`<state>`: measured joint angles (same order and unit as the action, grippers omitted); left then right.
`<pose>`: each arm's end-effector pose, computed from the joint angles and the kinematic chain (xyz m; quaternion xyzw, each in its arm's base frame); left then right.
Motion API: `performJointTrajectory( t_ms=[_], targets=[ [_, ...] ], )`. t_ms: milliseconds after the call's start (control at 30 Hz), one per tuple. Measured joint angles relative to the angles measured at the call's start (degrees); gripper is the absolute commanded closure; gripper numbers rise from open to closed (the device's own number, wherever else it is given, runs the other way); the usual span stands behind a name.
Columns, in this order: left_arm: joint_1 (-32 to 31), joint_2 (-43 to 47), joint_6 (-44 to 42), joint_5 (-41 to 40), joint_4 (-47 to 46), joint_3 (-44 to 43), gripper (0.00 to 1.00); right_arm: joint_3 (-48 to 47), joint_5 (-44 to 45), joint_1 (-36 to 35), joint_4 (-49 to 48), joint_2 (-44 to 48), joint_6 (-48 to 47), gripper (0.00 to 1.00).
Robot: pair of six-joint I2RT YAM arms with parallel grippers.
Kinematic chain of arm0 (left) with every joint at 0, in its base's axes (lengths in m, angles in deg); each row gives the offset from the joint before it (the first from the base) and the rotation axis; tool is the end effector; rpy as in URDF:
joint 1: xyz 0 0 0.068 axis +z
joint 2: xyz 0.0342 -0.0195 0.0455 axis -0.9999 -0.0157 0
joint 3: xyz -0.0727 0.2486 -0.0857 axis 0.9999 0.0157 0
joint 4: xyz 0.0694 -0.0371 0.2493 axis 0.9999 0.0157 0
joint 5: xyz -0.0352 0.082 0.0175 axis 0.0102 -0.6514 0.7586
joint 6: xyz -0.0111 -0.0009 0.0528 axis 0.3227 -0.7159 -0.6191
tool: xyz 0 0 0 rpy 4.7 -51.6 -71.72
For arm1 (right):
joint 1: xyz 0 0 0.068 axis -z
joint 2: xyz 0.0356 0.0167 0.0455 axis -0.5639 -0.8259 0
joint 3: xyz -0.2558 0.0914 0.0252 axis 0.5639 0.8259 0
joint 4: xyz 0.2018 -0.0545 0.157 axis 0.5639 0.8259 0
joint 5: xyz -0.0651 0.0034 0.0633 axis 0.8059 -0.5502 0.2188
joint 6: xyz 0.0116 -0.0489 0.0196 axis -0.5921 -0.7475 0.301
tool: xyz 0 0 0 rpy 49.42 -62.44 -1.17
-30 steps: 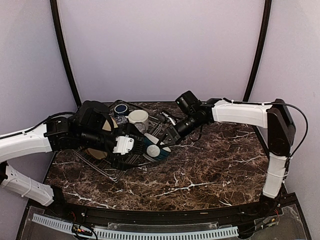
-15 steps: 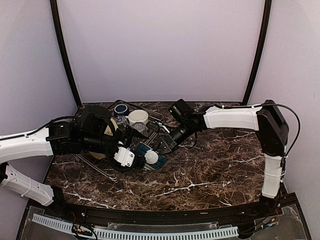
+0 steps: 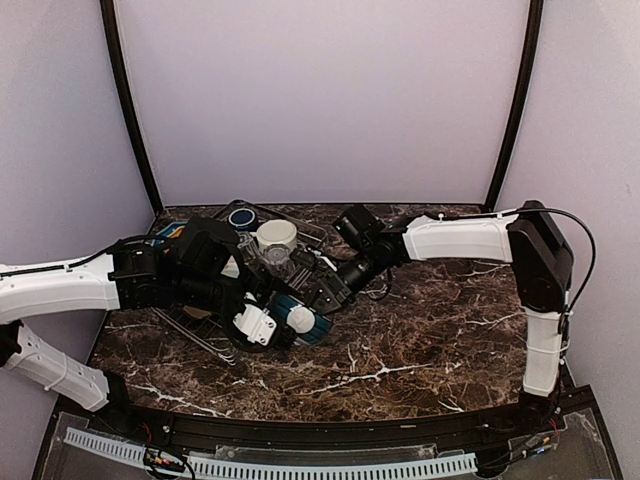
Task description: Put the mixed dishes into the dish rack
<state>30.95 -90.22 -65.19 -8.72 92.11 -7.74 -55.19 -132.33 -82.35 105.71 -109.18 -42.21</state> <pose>0.1410 -0.2380 0.2953 0.8310 0.3066 0.0008 0.4640 0.2599 0.3351 0.2092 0.3859 -0.7477 -0.5394 0.0329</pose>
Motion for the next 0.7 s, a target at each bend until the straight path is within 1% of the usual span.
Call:
performJointTrajectory(
  t_ms=[100,400,700],
  targets=[
    [0.0,-0.5,-0.3,0.3,0.0,-0.5,0.22,0.0,0.0,0.0,0.1,-0.1,-0.2,1.0],
    [0.0,-0.7,0.4,1.8,0.1,-0.6,0.2,0.0,-0.1,0.0,0.1,-0.3,-0.3,1.0],
    [0.0,-0.7,2.3,3.5,0.9,-0.6,0.42,-0.1,0.3,0.0,0.1,-0.7,-0.7,1.0]
  ],
)
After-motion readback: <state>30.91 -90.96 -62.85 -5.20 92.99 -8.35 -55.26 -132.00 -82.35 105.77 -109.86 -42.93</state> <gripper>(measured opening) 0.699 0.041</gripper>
